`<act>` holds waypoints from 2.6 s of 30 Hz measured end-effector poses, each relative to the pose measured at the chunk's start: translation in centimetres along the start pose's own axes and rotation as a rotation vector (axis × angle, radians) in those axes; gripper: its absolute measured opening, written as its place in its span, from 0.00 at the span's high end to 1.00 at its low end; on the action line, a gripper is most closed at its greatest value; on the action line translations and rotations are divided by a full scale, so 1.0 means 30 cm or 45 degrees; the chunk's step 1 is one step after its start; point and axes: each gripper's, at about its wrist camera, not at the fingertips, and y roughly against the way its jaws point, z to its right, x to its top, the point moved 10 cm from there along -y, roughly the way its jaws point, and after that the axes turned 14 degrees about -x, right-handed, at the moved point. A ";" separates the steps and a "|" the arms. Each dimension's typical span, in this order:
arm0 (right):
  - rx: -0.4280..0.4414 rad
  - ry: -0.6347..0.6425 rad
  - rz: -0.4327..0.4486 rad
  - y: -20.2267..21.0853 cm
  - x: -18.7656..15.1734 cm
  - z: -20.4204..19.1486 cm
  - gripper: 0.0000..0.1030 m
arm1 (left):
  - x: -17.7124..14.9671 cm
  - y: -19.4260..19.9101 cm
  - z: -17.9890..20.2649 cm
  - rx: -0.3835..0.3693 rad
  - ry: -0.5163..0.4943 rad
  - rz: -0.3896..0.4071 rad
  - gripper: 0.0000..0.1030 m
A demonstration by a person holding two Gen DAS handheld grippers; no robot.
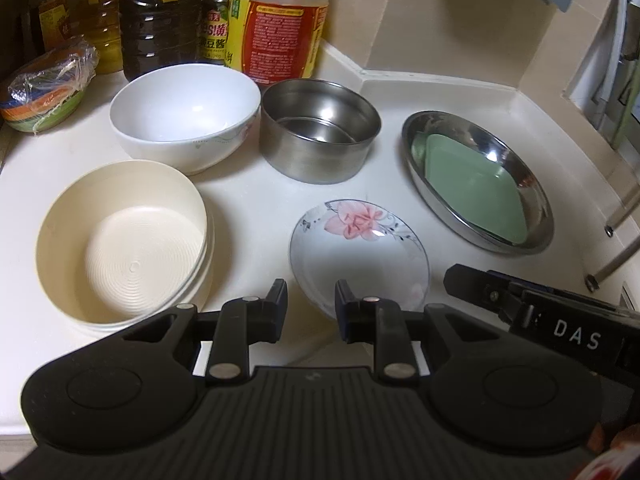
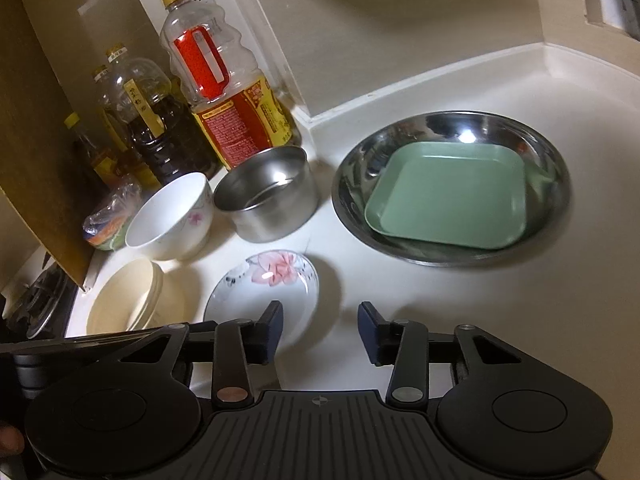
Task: Organize plates and bowls
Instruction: 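Close the left gripper on the flower plate rim while the right gripper grips it too, then carry the flower plate onto the green tray and open both grippers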
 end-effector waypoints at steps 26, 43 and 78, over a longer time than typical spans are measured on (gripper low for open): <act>0.038 0.008 -0.074 -0.135 -0.004 -0.035 0.93 | 0.030 -0.094 -0.025 0.066 -0.020 -0.053 0.85; 0.030 -0.004 -0.019 -0.084 0.025 -0.032 0.93 | 0.063 -0.063 0.021 0.028 -0.086 -0.019 0.85; -0.250 -0.282 0.095 -0.132 0.248 0.401 0.93 | 0.282 -0.428 0.419 -0.167 -0.387 -0.090 0.85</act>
